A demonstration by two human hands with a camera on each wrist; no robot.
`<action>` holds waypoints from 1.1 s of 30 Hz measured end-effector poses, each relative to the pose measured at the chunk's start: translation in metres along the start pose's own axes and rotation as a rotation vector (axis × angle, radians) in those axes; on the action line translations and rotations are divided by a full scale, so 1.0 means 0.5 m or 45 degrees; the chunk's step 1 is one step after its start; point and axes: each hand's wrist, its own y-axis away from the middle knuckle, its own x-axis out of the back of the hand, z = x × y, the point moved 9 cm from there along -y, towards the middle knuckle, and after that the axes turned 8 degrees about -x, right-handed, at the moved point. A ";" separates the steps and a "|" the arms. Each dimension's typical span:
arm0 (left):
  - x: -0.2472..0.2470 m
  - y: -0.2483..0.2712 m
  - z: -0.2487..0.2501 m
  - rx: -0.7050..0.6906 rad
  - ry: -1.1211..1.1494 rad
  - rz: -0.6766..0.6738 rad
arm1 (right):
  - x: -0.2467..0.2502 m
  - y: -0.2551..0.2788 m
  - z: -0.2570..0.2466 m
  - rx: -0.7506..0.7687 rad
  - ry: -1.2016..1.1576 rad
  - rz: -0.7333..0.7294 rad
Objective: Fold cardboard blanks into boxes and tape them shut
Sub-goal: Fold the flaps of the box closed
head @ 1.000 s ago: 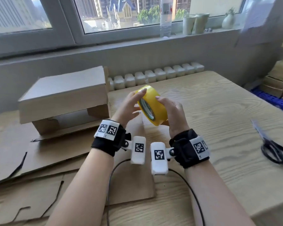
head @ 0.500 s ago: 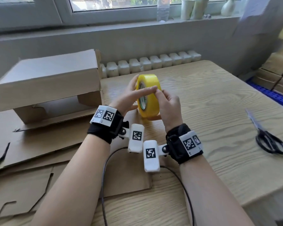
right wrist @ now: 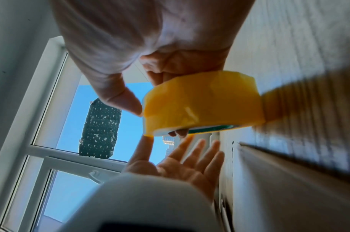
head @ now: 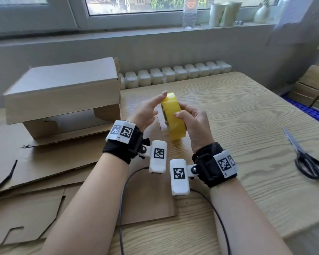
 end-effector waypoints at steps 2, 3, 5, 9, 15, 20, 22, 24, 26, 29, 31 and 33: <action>0.005 0.005 0.032 -0.162 -0.023 -0.036 | 0.005 0.000 0.000 -0.003 -0.033 0.030; 0.005 0.008 0.048 -0.250 -0.059 -0.059 | 0.011 -0.001 -0.002 0.006 -0.053 0.049; -0.003 0.014 0.069 -0.368 -0.172 -0.110 | 0.021 -0.003 -0.005 0.024 -0.094 0.086; -0.031 0.021 0.083 -0.457 -0.455 -0.196 | 0.029 0.001 -0.005 0.037 -0.141 0.158; -0.020 0.027 0.121 -0.618 -0.607 -0.061 | 0.025 -0.001 -0.001 -0.010 -0.167 0.123; -0.003 0.013 0.107 -0.580 -0.494 0.011 | 0.009 -0.001 0.005 -0.033 -0.130 0.042; 0.008 0.009 0.100 -0.555 -0.462 0.066 | 0.004 -0.001 0.008 -0.041 -0.107 0.018; 0.018 0.006 0.096 -0.537 -0.424 0.108 | 0.000 0.000 0.007 -0.042 -0.097 0.006; 0.022 0.005 0.094 -0.512 -0.389 0.113 | -0.001 0.002 0.005 -0.037 -0.078 0.013; 0.012 0.008 0.084 -0.425 -0.315 0.045 | -0.003 0.004 0.001 -0.016 -0.029 0.037; 0.000 0.005 0.068 -0.346 -0.338 -0.012 | -0.005 0.005 0.000 -0.008 -0.043 0.043; -0.009 0.007 0.047 -0.234 -0.372 -0.072 | -0.003 0.007 -0.002 -0.005 -0.075 0.044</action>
